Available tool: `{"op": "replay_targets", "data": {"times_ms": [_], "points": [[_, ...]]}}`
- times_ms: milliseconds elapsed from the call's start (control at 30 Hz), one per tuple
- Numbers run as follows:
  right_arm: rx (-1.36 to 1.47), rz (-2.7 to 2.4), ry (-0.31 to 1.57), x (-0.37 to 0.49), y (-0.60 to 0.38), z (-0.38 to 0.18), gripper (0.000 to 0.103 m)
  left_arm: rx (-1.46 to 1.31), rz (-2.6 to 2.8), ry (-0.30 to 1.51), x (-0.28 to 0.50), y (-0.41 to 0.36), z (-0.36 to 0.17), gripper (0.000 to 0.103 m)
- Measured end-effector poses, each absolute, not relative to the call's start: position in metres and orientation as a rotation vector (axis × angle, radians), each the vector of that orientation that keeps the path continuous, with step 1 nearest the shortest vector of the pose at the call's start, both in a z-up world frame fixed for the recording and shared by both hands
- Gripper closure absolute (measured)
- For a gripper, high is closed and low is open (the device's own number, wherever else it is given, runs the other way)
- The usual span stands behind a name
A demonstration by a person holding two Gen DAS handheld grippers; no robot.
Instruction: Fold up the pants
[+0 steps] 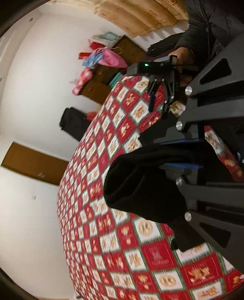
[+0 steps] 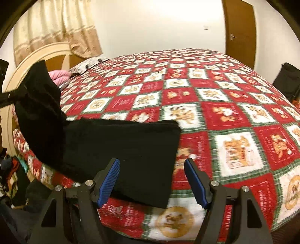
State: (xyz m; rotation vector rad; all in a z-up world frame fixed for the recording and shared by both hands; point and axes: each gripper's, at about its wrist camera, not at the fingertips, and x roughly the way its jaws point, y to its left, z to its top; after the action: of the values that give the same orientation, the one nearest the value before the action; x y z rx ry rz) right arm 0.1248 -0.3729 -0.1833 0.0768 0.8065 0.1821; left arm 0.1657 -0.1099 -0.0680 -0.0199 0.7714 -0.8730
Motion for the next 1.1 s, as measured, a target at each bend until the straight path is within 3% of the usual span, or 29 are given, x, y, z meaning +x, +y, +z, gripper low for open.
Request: {"op": "replay_targets", "data": {"times_ms": [500,767,933,1100], "points": [[0.212,0.056,0.763,0.126,-0.428,-0.185,0.031,0.163,-0.925,0.948,0.185,-0.229,-0.129,0.086],[0.233,0.006,0.746,0.126,-0.441,-0.189,0.031,0.153,-0.966,0.958,0.175,-0.258,-0.136,0.08],[0.27,0.008,0.725,0.124,-0.448,-0.189,0.031,0.122,-0.97,0.823,0.155,-0.239,-0.102,0.043],[0.262,0.129,0.691,0.122,-0.426,-0.174,0.031,0.073,-0.809,0.756,0.161,-0.179,-0.092,0.033]]}}
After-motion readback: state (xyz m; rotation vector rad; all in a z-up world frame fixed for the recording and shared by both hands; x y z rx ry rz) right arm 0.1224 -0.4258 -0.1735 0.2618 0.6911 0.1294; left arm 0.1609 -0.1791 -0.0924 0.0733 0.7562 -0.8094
